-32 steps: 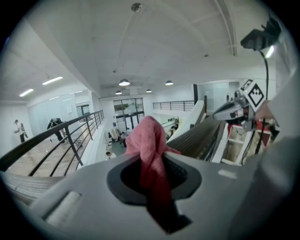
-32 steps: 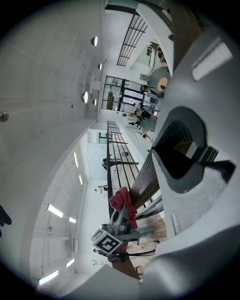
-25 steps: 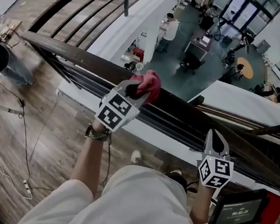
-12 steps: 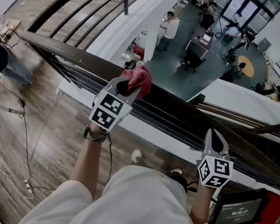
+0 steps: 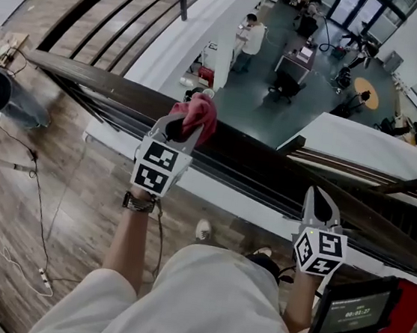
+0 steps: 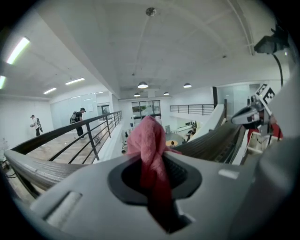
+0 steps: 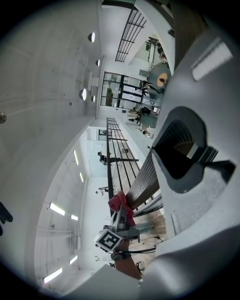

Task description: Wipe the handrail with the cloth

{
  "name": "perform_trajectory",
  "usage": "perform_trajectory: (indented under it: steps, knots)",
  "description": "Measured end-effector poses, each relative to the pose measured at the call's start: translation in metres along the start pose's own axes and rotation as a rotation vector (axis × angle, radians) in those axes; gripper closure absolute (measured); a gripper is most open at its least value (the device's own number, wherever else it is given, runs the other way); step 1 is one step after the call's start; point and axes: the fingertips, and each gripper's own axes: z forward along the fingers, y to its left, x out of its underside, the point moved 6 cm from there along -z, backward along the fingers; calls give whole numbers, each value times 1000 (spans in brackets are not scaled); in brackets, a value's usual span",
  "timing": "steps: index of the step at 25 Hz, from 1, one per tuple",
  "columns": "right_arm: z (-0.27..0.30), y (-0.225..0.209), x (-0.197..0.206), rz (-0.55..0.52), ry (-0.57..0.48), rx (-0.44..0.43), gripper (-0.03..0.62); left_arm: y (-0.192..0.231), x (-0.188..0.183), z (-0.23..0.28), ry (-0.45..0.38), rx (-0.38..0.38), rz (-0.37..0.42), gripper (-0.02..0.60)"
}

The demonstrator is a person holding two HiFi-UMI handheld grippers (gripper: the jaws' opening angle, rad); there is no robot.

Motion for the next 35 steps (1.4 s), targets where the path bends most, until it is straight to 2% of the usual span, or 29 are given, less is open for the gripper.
perform_trajectory:
  steps: [5,10,15,21,33,35]
  knots:
    - [-1,-4,4,5,-13,1,591,-4,4,1,-4,-73,15,506]
    - [-2,-12,14,10,-30,-1,591,-21,12,9,-8,-89,41,506]
    - [-11,-40,30,24,-43,17,591,-56,12,25,-10,-79,62,506]
    - [-41,-102,28,50,-50,41,591,-111,-24,42,15,-44,67,506]
    - [-72,-155,54,90,-79,84,591,-216,-37,74,28,60,118,505]
    - [-84,-171,55,97,-79,86,591,-235,-50,76,32,67,130,505]
